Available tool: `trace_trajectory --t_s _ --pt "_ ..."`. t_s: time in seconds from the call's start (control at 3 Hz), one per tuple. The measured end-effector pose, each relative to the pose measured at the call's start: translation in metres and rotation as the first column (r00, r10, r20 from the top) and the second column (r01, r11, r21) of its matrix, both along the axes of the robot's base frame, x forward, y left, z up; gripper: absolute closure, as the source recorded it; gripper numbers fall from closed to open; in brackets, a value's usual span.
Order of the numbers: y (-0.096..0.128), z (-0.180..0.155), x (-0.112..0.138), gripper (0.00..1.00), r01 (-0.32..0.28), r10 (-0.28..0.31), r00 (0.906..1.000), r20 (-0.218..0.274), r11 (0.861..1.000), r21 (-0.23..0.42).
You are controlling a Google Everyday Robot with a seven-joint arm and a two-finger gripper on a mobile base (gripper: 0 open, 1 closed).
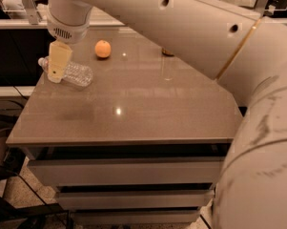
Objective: Place water bottle upright
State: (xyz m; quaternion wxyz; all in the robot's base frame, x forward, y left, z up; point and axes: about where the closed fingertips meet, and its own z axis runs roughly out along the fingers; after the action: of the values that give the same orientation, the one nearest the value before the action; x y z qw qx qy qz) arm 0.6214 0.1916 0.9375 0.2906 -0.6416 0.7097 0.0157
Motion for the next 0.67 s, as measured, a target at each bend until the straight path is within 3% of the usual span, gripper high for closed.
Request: trace_trajectory --t_s 0.33,0.67 --pt "0.018 -0.017 0.029 0.0 0.046 -0.044 0.998 -0.045 0.998 0.04" --pt "0.042 -0.031 0.048 0.0 0.049 -0.041 0.9938 -0.103 0.996 0.072"
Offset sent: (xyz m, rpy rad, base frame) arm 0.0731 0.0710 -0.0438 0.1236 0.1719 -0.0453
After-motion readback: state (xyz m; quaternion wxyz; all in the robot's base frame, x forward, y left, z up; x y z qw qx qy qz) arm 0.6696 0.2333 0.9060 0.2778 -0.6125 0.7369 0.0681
